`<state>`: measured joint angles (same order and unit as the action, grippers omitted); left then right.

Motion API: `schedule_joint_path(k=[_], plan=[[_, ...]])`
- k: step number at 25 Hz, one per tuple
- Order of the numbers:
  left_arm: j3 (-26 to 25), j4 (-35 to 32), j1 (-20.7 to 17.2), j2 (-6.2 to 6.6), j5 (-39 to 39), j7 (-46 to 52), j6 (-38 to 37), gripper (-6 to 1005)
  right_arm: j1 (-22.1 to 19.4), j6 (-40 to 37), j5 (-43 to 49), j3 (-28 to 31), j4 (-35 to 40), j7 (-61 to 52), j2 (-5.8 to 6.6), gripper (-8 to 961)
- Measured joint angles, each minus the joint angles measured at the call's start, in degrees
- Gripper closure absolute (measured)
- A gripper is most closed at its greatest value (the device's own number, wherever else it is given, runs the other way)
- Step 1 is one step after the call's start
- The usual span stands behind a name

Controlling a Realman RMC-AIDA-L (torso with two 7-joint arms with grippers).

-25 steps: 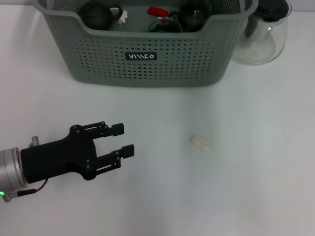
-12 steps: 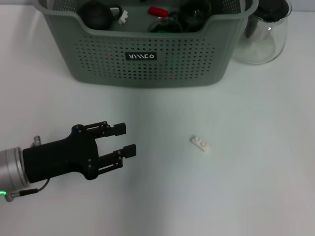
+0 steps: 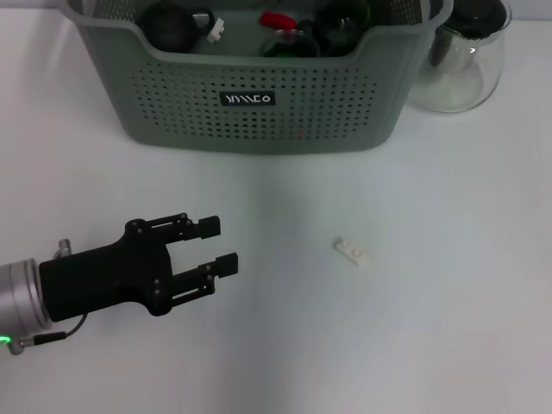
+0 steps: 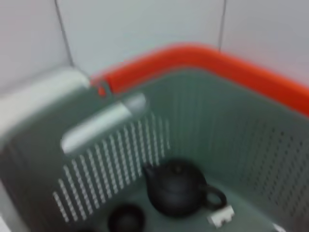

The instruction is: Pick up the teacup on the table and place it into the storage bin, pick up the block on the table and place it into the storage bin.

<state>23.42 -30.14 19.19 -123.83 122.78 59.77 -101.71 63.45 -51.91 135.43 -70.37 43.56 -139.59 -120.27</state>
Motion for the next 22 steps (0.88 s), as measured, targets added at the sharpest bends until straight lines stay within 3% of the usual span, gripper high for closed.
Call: schedule_joint_path(k=[5,9,13,17,22], plan=[[-0.6,0.0,-0.1,0.06,0.0,-0.1,-0.2,428,-12.0,-10.3,-12.2,1.4,17.3,5.7,0.69,211],[-0.8,0.0,-0.4,0.28,0.0,-0.2,-0.2,428,-21.8,-27.0,-18.9,4.8,30.9,11.7,1.48,79],[-2.1,-0.3,-0.8,0.48,0.2,-0.2,-0.1,428,-28.8,-43.1,-18.4,7.7,39.9,13.3,2.82,74],[-3.4,-0.7,-1.0,0.97,0.3,-0.3,-0.5,429,-31.6,-51.1,-12.9,7.9,42.9,13.0,3.09,121],[-3.7,-0.7,-0.8,1.2,0.3,-0.1,-0.6,429,-29.6,-55.5,0.9,5.4,42.6,11.1,0.26,229]])
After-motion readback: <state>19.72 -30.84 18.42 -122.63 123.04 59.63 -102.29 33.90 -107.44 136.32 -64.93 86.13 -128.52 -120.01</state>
